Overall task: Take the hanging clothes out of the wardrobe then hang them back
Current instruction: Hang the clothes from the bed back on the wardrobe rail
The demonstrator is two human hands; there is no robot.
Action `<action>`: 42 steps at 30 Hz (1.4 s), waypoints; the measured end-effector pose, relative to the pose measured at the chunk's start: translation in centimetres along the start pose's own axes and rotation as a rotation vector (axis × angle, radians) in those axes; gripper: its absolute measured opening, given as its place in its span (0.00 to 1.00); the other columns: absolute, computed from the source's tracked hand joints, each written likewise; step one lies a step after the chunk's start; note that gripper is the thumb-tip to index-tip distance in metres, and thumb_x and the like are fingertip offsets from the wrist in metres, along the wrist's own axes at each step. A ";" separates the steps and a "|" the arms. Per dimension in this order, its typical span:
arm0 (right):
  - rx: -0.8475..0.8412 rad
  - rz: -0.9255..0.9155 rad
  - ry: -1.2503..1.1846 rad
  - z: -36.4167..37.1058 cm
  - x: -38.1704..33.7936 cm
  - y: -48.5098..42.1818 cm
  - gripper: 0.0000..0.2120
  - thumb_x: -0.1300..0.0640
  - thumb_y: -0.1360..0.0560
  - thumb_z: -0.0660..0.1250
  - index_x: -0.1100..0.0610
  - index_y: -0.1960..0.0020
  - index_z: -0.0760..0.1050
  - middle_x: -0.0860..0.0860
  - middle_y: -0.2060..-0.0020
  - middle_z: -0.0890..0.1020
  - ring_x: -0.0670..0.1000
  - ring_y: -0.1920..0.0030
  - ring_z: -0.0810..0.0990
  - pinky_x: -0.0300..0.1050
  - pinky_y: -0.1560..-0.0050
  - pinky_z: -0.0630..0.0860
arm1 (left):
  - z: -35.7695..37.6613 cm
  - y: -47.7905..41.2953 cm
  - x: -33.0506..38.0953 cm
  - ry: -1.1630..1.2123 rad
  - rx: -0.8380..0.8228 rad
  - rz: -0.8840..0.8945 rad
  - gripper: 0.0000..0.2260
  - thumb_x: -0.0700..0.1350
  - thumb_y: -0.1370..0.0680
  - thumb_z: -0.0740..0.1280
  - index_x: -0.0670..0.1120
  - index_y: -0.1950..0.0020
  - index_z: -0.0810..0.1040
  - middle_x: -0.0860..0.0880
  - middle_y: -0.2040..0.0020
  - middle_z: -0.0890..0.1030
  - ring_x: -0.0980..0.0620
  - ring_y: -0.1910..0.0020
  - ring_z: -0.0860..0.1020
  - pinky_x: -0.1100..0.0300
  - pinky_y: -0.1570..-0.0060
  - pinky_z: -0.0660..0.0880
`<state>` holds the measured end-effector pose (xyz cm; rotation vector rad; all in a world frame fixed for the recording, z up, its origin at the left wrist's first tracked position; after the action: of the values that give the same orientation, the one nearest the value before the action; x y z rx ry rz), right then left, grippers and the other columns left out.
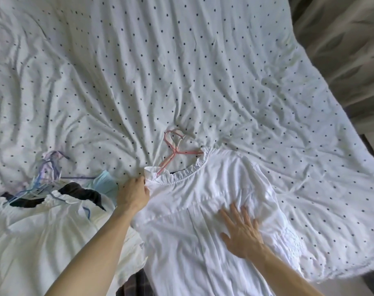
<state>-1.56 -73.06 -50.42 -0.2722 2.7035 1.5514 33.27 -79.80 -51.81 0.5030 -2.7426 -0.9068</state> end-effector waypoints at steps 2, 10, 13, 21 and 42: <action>-0.024 0.008 -0.024 -0.1 0.2 0.7 0.34 0.40 0.19 0.55 0.41 0.20 0.41 0.48 0.20 0.40 0.59 0.20 0.38 0.62 0.23 0.48 | -0.1 1.0 0.1 0.175 -0.022 -0.038 0.06 0.47 0.23 0.61 0.46 0.51 0.71 0.43 0.51 0.78 0.40 0.50 0.77 0.48 0.51 0.75; 0.093 0.071 -0.447 -2.8 0.3 6.3 0.32 0.39 0.19 0.56 0.50 0.20 0.54 0.52 0.23 0.64 0.56 0.24 0.62 0.50 0.25 0.60 | -5.5 10.6 5.7 0.604 0.160 0.033 0.15 0.51 0.20 0.63 0.52 0.64 0.63 0.52 0.72 0.69 0.55 0.71 0.70 0.53 0.68 0.61; 0.222 0.080 -0.814 -5.1 0.4 10.9 0.27 0.39 0.20 0.60 0.52 0.25 0.65 0.52 0.31 0.76 0.52 0.33 0.75 0.42 0.38 0.68 | -6.3 15.8 9.9 0.577 0.147 0.195 0.12 0.54 0.19 0.61 0.54 0.59 0.65 0.52 0.73 0.70 0.54 0.72 0.71 0.55 0.67 0.62; 0.598 -0.046 -1.476 -8.9 4.5 26.1 0.15 0.41 0.21 0.63 0.50 0.44 0.79 0.49 0.53 0.86 0.50 0.56 0.86 0.48 0.56 0.78 | -8.9 31.5 25.1 0.412 0.148 0.674 0.12 0.57 0.17 0.57 0.49 0.47 0.71 0.49 0.64 0.81 0.47 0.62 0.81 0.53 0.63 0.75; 1.243 0.735 -1.562 31.2 21.1 68.4 0.13 0.51 0.23 0.66 0.50 0.66 0.70 0.45 0.71 0.72 0.41 0.70 0.68 0.36 0.65 0.66 | 10.8 87.3 56.2 -0.351 -0.814 1.661 0.12 0.54 0.22 0.67 0.53 0.40 0.78 0.51 0.53 0.84 0.52 0.56 0.84 0.64 0.56 0.78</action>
<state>-35.40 -15.54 -9.80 1.3346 1.7166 -0.3530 -43.77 -29.74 -2.27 -1.8054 -1.6135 -1.2783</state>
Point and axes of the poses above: each hand's wrist, its own y-axis away from the middle knuckle, its own z-axis out of the palm, x = y × z, the point moved 8 cm from there along -y, towards the middle knuckle
